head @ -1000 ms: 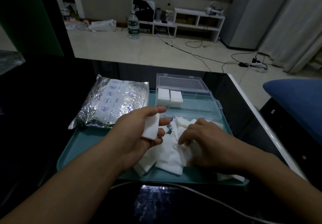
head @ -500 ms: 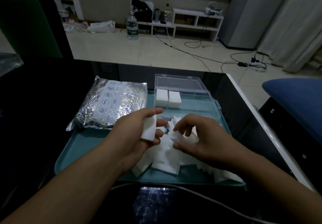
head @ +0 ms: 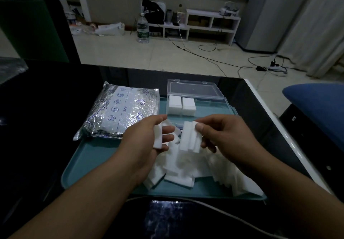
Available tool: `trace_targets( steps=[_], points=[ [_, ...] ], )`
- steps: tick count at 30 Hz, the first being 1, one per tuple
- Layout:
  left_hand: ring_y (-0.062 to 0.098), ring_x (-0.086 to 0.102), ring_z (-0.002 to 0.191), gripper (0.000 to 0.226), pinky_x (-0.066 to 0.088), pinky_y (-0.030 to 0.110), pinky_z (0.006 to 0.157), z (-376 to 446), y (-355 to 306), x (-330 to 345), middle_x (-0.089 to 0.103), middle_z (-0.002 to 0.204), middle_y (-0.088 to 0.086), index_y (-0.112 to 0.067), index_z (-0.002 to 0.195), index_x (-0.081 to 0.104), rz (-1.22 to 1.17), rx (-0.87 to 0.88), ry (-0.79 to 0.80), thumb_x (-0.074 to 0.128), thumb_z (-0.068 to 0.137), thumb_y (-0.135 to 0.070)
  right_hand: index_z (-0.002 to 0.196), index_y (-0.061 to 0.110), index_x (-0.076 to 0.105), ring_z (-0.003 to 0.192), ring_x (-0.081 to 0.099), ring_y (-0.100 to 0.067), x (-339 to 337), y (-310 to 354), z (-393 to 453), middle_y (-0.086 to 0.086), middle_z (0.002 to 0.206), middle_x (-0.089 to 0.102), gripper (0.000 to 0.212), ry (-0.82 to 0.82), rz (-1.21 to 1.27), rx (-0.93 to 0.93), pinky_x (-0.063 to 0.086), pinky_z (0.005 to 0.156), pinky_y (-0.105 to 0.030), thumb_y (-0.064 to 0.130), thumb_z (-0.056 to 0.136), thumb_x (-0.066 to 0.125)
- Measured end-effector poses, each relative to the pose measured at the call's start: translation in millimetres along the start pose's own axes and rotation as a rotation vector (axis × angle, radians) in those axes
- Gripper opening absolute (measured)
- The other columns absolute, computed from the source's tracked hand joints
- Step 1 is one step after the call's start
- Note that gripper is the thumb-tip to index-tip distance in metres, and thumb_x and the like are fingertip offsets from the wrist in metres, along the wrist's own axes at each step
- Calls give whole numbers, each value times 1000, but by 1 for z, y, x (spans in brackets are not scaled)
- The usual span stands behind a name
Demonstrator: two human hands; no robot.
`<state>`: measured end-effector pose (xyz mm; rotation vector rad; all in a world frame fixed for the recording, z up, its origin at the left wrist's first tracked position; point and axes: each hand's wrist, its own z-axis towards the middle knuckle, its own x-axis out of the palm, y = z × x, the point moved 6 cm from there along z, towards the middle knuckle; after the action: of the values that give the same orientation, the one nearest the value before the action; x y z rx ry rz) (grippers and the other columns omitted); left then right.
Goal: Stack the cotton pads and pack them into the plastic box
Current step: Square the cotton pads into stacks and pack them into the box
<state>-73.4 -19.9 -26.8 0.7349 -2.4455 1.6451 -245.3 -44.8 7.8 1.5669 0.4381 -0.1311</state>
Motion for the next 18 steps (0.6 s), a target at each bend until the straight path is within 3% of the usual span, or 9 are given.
trace_targets(
  steps=[4, 7, 10, 13, 15, 18],
  points=[
    [26, 65, 83, 25, 49, 32, 60, 0, 6, 4, 73, 97, 17, -9, 115, 64, 17, -14, 11, 49, 96, -17, 92, 10, 71, 53, 57, -10, 2, 4, -7, -5, 66, 69, 10, 6, 119, 19, 46, 49, -21, 13, 90, 62],
    [32, 69, 86, 26, 54, 45, 79, -2, 11, 7, 73, 96, 19, -4, 112, 66, -37, -46, 24, 46, 99, -14, 93, 7, 71, 52, 55, -9, 8, 2, -9, 0, 62, 67, 12, 28, 198, 43, 43, 48, -21, 14, 91, 61],
    [33, 68, 86, 36, 55, 44, 74, -12, 20, 18, 70, 109, 22, -4, 119, 63, -105, -200, 150, 42, 102, -28, 90, 5, 72, 50, 55, -7, 16, 4, -10, 0, 59, 66, 9, 12, 231, 14, 41, 46, -18, 9, 90, 64],
    [33, 67, 103, 56, 53, 45, 80, -20, 21, 27, 68, 118, 21, -6, 125, 60, -151, -300, 297, 29, 103, -47, 88, 11, 74, 58, 64, -3, 20, 9, -11, 3, 74, 74, 6, -46, 99, -81, 49, 52, -15, 9, 87, 68],
    [32, 67, 106, 60, 51, 48, 91, -21, 18, 31, 69, 116, 20, -5, 125, 59, -176, -303, 340, 26, 103, -49, 86, 20, 74, 68, 67, -5, 18, 11, -11, 8, 78, 73, 5, -113, -73, -159, 55, 59, -21, 16, 86, 70],
    [29, 71, 88, 55, 51, 42, 85, -22, 18, 31, 73, 105, 16, -5, 124, 60, -168, -307, 327, 25, 104, -44, 95, 27, 72, 78, 65, -5, 14, 9, -11, 14, 83, 69, 12, -188, -240, -231, 56, 73, -32, 33, 85, 68]
  ],
)
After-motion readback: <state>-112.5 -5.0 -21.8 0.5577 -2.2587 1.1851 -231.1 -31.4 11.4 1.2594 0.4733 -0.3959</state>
